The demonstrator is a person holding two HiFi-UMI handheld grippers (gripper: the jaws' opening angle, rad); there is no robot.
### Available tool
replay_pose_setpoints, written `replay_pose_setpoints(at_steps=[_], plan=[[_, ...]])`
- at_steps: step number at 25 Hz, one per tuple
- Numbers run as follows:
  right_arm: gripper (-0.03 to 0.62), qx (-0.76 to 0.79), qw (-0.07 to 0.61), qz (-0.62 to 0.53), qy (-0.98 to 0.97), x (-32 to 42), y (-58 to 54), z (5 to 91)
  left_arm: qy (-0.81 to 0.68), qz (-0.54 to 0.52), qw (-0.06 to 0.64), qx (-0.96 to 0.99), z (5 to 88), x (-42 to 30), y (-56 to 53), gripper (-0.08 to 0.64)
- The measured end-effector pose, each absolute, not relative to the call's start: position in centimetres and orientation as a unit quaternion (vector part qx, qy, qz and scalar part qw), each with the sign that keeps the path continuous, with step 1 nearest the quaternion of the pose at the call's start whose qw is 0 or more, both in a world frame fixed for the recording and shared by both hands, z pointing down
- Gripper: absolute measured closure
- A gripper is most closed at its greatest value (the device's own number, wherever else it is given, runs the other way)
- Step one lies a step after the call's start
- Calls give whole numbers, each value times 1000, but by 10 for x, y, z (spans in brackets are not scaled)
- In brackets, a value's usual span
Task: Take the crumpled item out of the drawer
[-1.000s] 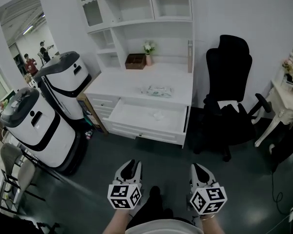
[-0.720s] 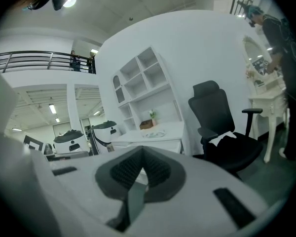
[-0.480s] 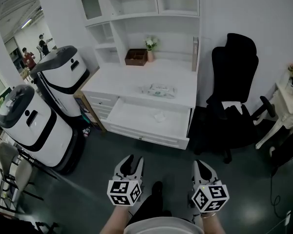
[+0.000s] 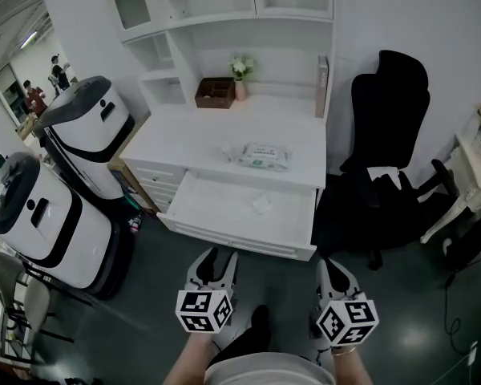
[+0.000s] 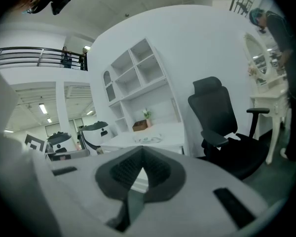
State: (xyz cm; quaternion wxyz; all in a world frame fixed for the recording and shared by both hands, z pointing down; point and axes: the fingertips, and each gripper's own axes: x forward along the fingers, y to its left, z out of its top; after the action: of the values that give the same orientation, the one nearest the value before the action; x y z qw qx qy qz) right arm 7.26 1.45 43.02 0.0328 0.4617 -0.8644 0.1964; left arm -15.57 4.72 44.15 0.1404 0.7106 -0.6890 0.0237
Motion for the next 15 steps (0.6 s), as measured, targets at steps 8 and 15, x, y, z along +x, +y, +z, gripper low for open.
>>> replay_pose_setpoints(at_steps=[8,15], plan=[[591,484,28,199,-852,48,-29,424,-672,29,135,728,438,-185,-7,383],[591,500,32,192,-844,27,-51,422,-653,39,133,745,440,-205,-41,374]])
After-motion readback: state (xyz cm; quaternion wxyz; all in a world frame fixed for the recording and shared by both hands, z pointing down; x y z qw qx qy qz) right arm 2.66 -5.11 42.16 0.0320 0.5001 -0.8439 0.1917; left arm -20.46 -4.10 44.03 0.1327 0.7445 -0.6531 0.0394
